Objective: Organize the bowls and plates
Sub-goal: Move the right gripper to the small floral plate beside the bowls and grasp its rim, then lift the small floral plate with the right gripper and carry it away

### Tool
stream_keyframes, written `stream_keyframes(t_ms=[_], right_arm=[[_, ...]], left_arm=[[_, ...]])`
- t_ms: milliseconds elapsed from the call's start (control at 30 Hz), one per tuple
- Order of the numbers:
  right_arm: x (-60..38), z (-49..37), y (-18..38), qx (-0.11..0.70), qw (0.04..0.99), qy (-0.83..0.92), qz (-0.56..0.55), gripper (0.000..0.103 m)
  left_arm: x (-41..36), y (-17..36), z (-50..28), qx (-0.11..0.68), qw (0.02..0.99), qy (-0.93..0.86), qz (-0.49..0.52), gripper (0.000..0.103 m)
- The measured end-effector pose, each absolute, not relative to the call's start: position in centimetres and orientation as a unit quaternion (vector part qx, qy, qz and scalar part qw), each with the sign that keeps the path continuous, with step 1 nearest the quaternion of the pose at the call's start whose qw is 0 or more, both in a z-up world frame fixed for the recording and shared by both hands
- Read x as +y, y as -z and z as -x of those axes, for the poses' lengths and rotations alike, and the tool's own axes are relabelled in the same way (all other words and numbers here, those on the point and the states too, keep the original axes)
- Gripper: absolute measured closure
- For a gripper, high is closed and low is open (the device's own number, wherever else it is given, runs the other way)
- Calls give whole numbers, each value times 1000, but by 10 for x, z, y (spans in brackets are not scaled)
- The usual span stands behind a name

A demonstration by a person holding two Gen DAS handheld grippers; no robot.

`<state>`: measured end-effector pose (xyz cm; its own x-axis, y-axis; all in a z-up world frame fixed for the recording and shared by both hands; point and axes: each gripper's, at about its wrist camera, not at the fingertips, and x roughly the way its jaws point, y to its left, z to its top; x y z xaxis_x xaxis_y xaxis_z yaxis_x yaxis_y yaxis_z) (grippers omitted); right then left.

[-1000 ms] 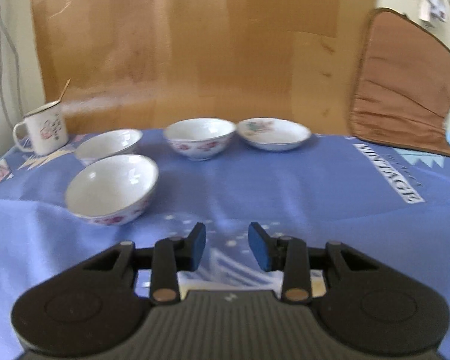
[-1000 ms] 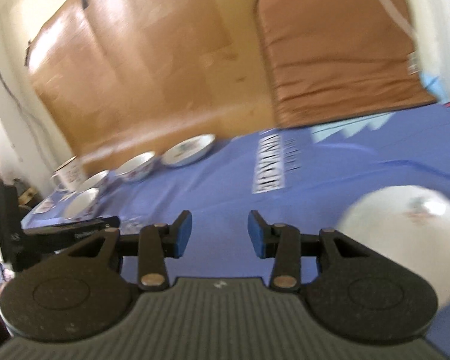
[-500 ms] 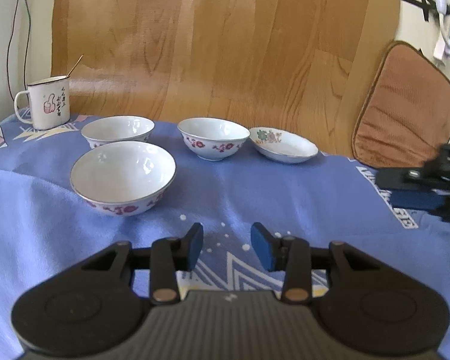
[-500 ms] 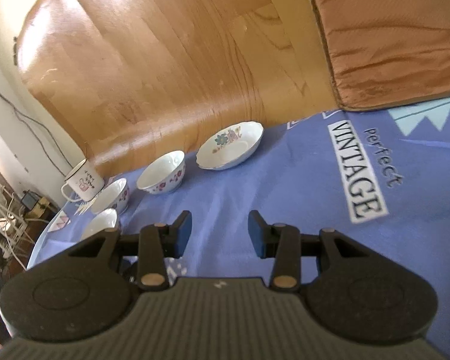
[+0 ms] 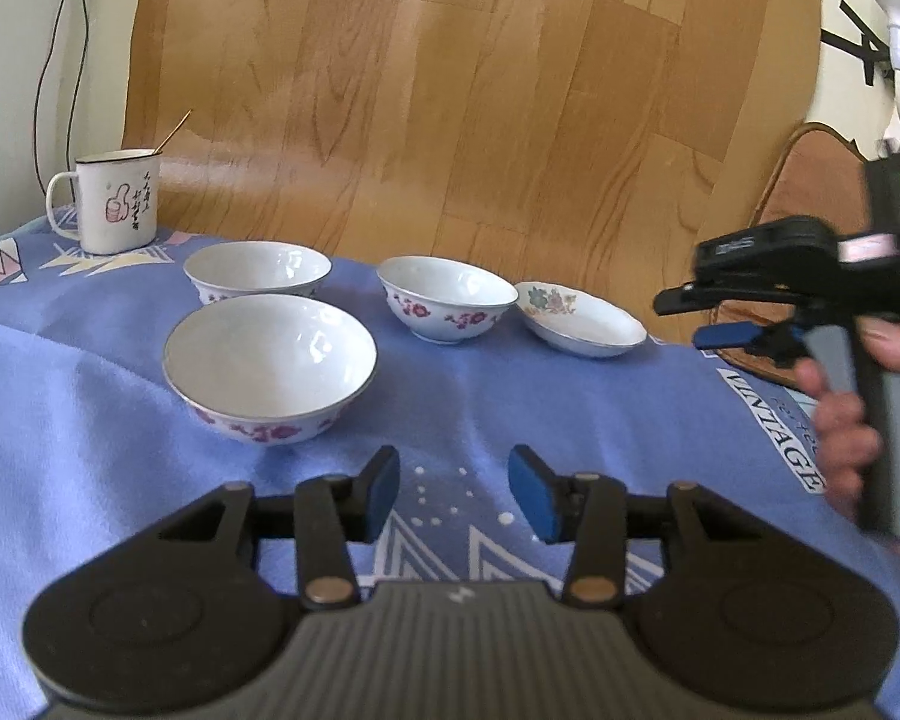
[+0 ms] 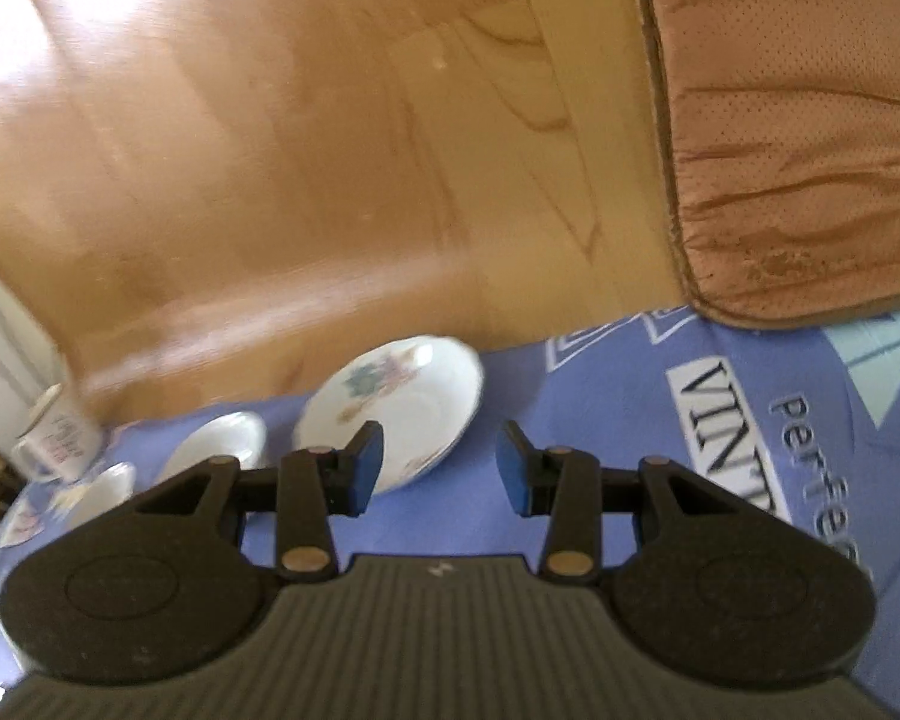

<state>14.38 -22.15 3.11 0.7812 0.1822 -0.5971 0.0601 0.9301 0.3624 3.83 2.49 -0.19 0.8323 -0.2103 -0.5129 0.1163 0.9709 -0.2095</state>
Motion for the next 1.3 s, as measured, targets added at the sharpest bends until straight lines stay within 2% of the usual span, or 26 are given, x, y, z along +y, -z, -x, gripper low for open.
stream_keyframes(t_ms=[367,400,433,533,1300], right_arm=[[-226,-197,-4,377,903,-5,-207,61],[-224,-197,-4,375,905,-5,-201,67],[-221,-198,-4,376,907,-6,-190,79],[-217,-196,-5,379,908,-23,-177,91],[-242,-36,-16,401,882,-94,-229,88]], left_arm=[[26,2,-39,278,952,88,89,62],[27,2,-40,278,952,88,89,62],[27,3,-40,278,952,88,90,62],[28,3,-41,280,951,88,94,62],[32,3,-41,282,949,89,106,55]])
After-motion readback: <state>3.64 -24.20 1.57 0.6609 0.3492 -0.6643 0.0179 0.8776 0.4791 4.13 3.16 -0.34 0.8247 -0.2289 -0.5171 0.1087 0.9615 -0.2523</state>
